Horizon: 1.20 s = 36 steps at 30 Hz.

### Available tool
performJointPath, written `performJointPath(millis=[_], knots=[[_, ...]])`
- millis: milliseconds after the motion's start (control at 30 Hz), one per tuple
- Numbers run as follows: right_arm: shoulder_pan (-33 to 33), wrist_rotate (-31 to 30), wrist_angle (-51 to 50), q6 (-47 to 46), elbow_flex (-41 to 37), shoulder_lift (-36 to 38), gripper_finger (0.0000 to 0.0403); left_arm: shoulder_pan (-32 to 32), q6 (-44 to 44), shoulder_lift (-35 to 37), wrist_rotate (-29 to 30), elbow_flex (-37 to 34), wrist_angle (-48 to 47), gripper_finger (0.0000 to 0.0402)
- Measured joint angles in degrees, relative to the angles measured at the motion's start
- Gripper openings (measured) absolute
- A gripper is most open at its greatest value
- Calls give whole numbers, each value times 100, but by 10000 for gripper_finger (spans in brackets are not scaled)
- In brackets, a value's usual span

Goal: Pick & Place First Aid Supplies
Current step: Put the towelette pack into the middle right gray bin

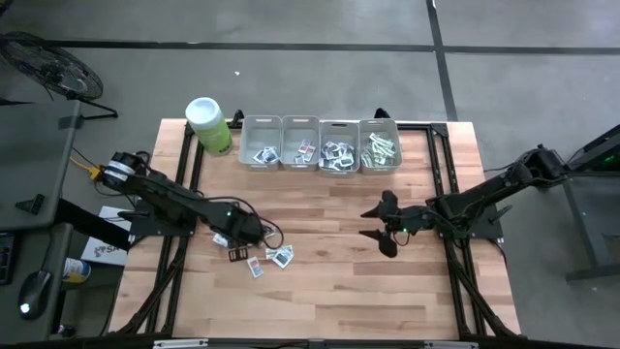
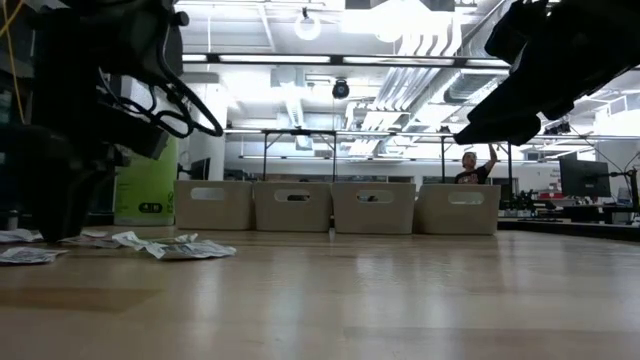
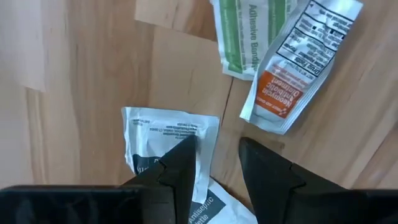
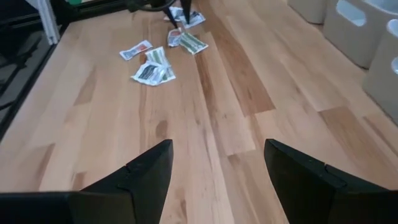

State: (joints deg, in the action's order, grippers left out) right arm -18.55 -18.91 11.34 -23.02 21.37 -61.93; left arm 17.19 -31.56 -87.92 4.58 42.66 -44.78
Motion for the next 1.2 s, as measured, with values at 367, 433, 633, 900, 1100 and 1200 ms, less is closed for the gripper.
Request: performJointPath(millis=[367, 433, 633, 900, 1100, 1200], knots=[[-418, -22, 5, 50, 0, 0, 247, -184, -300, 5, -60, -300, 140, 117], [-550, -36, 7, -18, 0, 0, 247, -184, -341, 3, -41, -304, 137, 102], [-942, -491, 8, -151, 0, 0, 247, -182, -362, -9, 205, -309, 88, 33], [-1165, -840, 10, -488, 0, 0, 247, -173, -305, -30, 680, -258, 1, 2], [-1164, -1102, 60, -549, 0, 0, 247, -164, -100, 72, 1415, 490, -872, 1], [-1160, -1406, 134, -547, 0, 0, 247, -142, 51, 87, 1573, 932, -1180, 1]])
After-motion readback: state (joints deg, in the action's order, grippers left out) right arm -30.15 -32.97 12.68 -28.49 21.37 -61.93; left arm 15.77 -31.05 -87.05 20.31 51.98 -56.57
